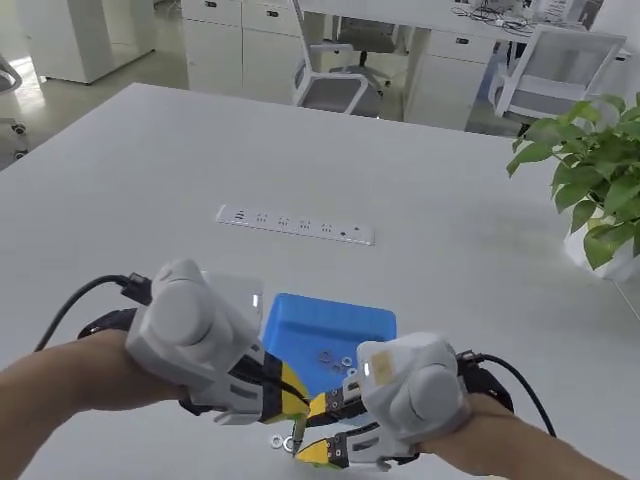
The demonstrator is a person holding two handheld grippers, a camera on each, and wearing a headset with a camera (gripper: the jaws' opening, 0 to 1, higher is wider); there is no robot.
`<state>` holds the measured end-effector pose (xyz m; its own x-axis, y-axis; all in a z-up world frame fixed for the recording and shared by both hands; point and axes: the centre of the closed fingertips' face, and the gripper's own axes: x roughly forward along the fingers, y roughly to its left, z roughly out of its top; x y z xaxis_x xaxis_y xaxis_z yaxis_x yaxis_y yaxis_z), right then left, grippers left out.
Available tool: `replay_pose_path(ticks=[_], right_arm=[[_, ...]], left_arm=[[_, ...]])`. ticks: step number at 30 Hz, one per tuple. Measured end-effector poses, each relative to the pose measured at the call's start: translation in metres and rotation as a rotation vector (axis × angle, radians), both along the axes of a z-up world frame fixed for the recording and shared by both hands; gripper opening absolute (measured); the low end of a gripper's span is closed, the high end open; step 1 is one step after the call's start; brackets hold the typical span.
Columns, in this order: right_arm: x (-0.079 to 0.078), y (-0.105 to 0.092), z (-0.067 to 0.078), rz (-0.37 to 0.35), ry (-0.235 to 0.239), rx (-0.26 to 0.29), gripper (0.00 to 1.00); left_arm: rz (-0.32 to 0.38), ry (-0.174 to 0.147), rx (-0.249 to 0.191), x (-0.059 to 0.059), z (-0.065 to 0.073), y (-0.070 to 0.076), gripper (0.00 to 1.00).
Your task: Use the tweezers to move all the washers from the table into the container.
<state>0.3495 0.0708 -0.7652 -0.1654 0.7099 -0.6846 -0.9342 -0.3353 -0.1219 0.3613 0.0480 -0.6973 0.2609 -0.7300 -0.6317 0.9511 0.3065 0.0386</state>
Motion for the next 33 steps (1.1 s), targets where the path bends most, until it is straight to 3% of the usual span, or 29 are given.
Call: replay_pose_path(ticks=[10,27,33], right_arm=[[0.0019,0.0014,-0.0052,0.052,-0.053,-0.028,0.1],[0.0032,0.0016,-0.0052,-0.004,-0.003,-0.035,0.08],[0.0,0.0019,-0.0042,-0.005,0.012,-0.042,0.08]], left_arm=[[0.002,0.003,0.0,-0.0006,-0.001,-0.0014,0.05],[0.01,0.0,0.014,-0.0013,-0.0009,-0.0022,0.05],[0.003,0.009,0.05,-0.0042,-0.0059,0.0026,0.08]])
